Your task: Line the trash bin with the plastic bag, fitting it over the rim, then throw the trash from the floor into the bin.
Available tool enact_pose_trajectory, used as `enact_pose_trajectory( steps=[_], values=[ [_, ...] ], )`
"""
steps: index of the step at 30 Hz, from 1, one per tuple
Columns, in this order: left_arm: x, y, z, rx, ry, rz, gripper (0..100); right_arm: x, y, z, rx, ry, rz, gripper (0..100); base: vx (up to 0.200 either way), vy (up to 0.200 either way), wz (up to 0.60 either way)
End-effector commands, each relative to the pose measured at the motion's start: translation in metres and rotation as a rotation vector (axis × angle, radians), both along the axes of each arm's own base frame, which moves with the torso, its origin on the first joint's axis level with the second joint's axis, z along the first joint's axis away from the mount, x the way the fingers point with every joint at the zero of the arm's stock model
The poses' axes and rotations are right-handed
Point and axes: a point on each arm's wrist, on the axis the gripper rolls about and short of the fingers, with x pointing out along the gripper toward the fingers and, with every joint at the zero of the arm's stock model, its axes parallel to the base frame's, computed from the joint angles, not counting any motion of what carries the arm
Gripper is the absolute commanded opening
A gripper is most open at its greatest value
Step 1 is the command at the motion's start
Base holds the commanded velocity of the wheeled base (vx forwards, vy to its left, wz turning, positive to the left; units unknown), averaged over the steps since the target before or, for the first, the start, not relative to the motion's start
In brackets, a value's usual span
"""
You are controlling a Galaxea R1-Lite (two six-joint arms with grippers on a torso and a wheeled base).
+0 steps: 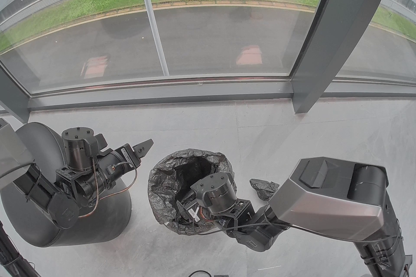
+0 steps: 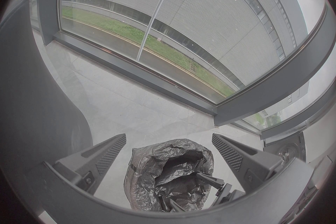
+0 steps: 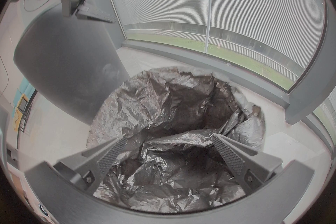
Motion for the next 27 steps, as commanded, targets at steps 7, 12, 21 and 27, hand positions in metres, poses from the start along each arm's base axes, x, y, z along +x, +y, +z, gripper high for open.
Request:
enact_pose_trajectory(
  steps=[7, 12, 21, 27],
  values=[
    [-0.017, 0.005, 0.033, -0.039, -0.131, 0.002, 100, -0.039, -0.037, 0.084, 0.094, -0.101, -0.055, 100, 0.0, 0.0, 0.0],
    [-0.05, 0.018, 0.077, -0.042, -0.285, -0.002, 100, -0.037, -0.082, 0.106, 0.134, -0.125, -0.146, 100, 0.0, 0.0, 0.0],
    [-0.152, 0.053, 0.129, 0.118, -0.49, -0.003, 100, -0.055, -0.127, 0.133, 0.245, -0.127, -0.215, 100, 0.0, 0.0, 0.0],
    [-0.223, 0.077, 0.132, 0.152, -0.482, -0.008, 100, -0.073, -0.14, 0.146, 0.276, -0.141, -0.209, 100, 0.0, 0.0, 0.0]
  ],
)
